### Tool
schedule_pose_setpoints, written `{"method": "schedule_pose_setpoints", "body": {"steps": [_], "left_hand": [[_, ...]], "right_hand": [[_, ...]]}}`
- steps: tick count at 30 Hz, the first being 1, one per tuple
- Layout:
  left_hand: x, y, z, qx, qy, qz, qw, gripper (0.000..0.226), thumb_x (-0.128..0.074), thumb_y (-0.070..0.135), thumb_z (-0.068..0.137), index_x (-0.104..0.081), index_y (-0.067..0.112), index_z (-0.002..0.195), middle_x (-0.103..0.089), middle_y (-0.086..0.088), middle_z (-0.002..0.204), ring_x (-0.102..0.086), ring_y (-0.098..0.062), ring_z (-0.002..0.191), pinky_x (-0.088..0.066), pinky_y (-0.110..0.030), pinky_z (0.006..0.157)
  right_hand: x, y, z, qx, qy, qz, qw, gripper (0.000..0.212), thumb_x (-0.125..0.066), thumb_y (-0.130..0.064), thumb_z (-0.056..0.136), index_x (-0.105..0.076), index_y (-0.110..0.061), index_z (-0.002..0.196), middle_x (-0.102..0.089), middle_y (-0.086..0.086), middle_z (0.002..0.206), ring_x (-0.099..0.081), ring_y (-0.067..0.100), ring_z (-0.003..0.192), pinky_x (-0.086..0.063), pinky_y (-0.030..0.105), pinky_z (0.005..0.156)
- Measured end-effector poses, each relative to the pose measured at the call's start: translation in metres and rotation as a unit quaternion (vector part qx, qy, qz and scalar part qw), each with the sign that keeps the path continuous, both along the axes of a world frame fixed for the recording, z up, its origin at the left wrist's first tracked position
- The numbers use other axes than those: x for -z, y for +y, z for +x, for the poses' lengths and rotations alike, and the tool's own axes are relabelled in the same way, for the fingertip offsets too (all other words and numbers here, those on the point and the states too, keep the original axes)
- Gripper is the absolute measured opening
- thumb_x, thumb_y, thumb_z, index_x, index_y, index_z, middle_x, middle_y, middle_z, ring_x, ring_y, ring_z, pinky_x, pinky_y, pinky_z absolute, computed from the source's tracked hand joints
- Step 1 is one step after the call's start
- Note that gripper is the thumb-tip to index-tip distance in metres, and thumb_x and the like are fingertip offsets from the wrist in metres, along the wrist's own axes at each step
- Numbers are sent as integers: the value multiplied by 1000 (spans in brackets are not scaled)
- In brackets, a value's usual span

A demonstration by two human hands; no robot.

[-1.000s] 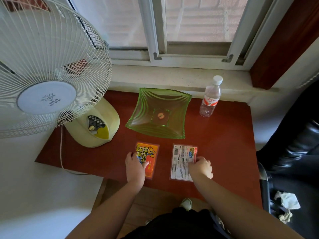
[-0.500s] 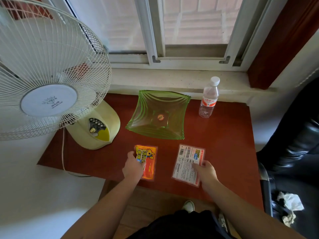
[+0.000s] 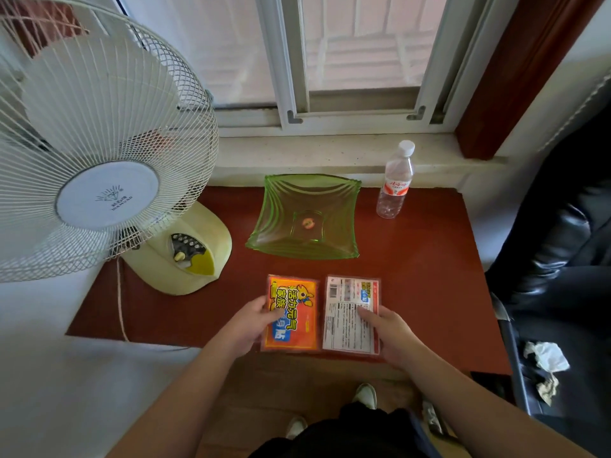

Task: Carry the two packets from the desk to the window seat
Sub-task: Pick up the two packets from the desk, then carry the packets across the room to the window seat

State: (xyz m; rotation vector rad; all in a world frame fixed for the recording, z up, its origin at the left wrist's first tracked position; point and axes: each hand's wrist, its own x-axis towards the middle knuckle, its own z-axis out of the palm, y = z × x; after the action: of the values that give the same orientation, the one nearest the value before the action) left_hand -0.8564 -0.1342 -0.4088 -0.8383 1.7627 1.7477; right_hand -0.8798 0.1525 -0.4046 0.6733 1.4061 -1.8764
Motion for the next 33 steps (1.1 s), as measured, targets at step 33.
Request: {"method": "schedule_pose_setpoints", "body": {"steps": [33], "left_hand": [[-83, 190, 84, 430, 59, 137, 890, 35, -66, 18, 88, -60, 5, 120, -74, -22, 112, -71, -39, 101, -55, -56, 92]], "right_hand": [[-87, 105, 328, 415, 95, 79, 902, 21, -62, -25, 95, -68, -12, 110, -80, 13, 98, -77, 30, 90, -63, 36, 64]]}}
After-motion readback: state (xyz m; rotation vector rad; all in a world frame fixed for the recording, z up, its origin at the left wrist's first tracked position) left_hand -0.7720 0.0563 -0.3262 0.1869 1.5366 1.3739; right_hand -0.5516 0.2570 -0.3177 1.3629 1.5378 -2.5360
